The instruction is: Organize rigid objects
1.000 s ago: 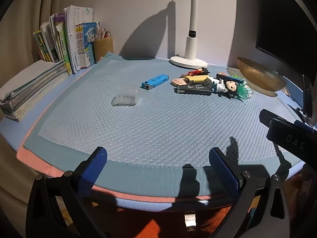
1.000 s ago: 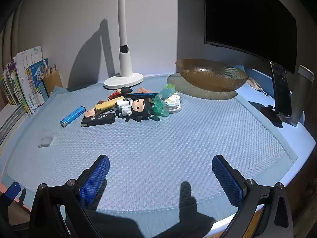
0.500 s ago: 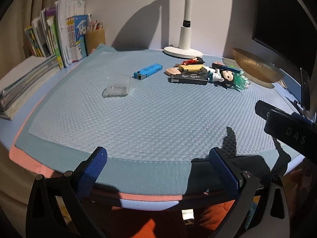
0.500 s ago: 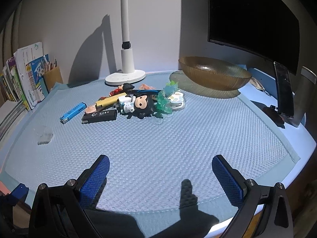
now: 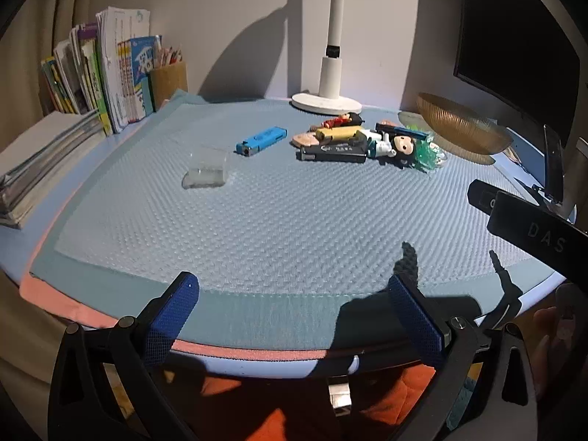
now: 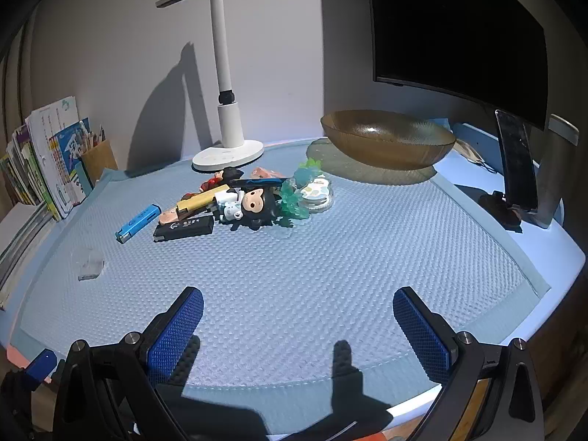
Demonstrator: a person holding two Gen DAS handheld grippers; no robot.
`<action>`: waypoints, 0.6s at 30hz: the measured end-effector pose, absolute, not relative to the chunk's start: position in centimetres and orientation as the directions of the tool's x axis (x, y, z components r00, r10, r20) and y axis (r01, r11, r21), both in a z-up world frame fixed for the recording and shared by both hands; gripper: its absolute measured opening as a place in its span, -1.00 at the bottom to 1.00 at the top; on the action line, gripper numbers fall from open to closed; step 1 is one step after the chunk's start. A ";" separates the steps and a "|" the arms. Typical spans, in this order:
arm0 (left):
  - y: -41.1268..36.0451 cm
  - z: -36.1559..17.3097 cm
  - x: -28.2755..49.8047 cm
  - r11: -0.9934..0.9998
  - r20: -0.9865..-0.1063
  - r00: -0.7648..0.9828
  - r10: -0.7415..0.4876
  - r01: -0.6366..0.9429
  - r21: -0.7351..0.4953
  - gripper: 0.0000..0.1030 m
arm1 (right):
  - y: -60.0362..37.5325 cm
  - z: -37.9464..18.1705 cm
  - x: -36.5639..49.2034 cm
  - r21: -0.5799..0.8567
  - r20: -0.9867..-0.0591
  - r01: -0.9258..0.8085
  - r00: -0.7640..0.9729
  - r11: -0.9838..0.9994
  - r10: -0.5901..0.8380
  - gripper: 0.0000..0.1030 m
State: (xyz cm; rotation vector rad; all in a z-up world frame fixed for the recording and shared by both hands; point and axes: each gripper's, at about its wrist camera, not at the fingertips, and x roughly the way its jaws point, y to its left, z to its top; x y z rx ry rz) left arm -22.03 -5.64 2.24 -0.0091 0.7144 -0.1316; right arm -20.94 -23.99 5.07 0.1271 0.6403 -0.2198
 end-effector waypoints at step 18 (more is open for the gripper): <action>-0.1 3.0 -19.2 0.997 -0.647 0.762 -0.004 -0.046 -0.061 0.99 | -23.8 4.1 -19.7 0.039 -0.633 0.234 0.758 0.972 -0.157 1.00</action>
